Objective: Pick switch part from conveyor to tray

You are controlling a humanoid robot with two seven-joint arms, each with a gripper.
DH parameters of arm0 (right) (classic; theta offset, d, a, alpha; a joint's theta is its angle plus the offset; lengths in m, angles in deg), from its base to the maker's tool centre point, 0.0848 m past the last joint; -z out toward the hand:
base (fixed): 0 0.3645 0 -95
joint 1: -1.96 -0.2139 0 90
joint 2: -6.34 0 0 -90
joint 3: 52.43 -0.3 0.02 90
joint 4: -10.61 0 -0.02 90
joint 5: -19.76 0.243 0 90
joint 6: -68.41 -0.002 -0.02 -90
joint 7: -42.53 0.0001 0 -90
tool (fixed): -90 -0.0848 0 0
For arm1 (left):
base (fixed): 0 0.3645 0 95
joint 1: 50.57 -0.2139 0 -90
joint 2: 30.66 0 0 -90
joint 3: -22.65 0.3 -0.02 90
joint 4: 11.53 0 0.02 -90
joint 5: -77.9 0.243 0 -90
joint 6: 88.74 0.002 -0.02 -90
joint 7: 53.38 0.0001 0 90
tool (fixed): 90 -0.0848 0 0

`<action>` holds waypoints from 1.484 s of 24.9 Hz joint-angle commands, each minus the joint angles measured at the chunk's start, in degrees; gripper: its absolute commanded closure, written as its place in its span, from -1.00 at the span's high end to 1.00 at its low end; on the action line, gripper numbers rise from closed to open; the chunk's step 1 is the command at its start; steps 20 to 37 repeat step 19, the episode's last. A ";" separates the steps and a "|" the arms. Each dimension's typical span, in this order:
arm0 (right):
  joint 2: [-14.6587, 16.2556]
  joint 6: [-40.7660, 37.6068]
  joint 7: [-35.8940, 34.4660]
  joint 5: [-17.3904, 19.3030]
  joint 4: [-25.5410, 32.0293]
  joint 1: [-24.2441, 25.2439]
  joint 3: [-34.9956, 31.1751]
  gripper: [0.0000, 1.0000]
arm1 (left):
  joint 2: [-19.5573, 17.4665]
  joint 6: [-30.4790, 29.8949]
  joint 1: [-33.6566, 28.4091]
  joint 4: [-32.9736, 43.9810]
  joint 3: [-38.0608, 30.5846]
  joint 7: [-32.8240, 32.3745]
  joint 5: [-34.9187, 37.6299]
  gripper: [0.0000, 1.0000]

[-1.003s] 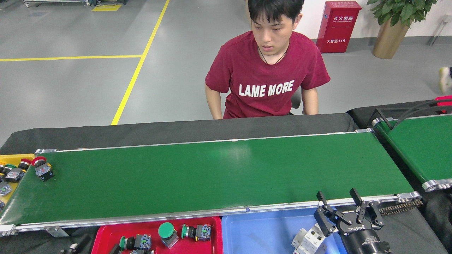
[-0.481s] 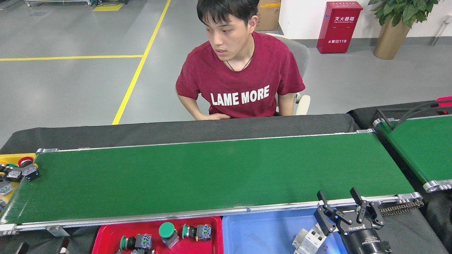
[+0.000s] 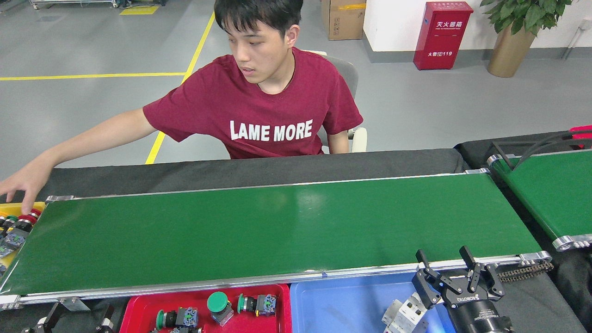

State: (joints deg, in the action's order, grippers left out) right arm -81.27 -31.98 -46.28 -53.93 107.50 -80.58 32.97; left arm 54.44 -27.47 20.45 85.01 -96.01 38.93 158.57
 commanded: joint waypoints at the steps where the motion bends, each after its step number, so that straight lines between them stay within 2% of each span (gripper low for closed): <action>1: 0.25 0.10 -0.32 -0.05 0.93 -0.25 -0.14 0.94 | -0.37 0.08 0.35 0.49 -0.43 -0.46 -0.16 1.00; 14: -0.46 0.36 0.39 0.30 1.02 -1.13 -0.14 0.94 | -0.29 1.23 1.14 0.05 -0.60 -1.78 -1.74 1.00; 19: 0.25 -0.34 0.39 0.39 3.04 -0.51 -0.14 0.97 | -0.29 1.23 1.23 -0.04 -1.04 -1.78 -1.83 1.00; 37: 0.25 -0.34 0.39 0.39 3.04 -0.51 -0.14 0.97 | -0.29 1.23 1.23 -0.04 -1.04 -1.78 -1.83 1.00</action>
